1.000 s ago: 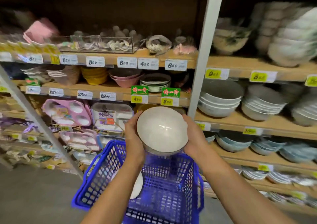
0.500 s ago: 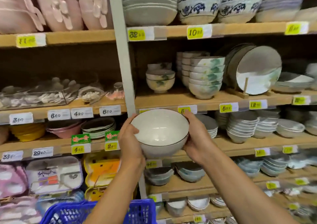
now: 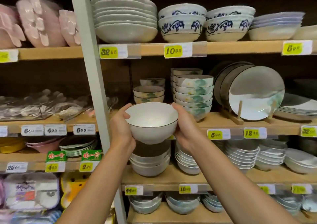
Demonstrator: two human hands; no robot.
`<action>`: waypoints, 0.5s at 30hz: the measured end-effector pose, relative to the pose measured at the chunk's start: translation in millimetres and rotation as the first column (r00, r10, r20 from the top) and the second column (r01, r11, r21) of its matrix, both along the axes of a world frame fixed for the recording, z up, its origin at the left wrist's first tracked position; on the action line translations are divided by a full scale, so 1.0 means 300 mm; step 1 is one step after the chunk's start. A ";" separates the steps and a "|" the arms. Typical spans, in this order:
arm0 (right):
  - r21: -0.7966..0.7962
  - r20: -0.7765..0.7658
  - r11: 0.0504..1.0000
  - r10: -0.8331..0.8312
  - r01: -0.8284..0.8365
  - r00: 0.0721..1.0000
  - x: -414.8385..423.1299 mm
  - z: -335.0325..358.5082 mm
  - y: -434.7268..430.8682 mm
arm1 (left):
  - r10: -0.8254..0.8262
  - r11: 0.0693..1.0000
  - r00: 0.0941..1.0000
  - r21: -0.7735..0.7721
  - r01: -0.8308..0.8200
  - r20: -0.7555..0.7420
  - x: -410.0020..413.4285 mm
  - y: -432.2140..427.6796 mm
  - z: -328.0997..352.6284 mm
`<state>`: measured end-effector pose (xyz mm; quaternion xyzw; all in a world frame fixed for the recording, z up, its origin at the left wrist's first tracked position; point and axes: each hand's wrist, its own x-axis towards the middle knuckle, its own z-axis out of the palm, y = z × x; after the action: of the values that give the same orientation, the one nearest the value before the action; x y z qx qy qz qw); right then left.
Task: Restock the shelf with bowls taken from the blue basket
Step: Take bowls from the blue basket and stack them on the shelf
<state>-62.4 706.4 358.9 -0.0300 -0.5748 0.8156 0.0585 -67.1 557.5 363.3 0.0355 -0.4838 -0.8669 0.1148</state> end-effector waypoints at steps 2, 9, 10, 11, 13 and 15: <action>-0.017 0.015 1.000 -0.006 0.006 1.000 -0.070 0.004 -0.008 | 0.023 0.998 0.999 -0.056 -0.022 0.027 -0.048 0.000 0.015; -0.008 0.062 0.998 -0.065 0.066 0.996 -0.279 -0.020 -0.026 | 0.001 0.994 0.997 -0.113 0.007 0.074 -0.261 -0.010 0.012; -0.013 0.068 0.997 -0.074 0.075 0.995 -0.297 -0.026 -0.024 | -0.008 0.994 0.996 -0.105 0.017 0.083 -0.285 -0.011 0.004; -0.017 0.069 0.996 -0.081 0.082 0.994 -0.322 -0.033 -0.021 | -0.024 0.995 0.996 -0.093 0.032 0.088 -0.315 -0.010 -0.006; -0.023 0.059 0.996 -0.089 0.090 0.994 -0.361 -0.048 -0.016 | -0.049 0.995 0.995 -0.082 0.057 0.088 -0.364 -0.009 -0.027; -0.037 0.042 0.995 -0.095 0.097 0.995 -0.382 -0.059 -0.008 | -0.069 0.995 0.995 -0.072 0.075 0.077 -0.402 -0.006 -0.044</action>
<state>-177.0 704.1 341.2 -0.0752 -0.5577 0.8222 0.0853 -187.5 555.8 350.1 0.0460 -0.5210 -0.8497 0.0666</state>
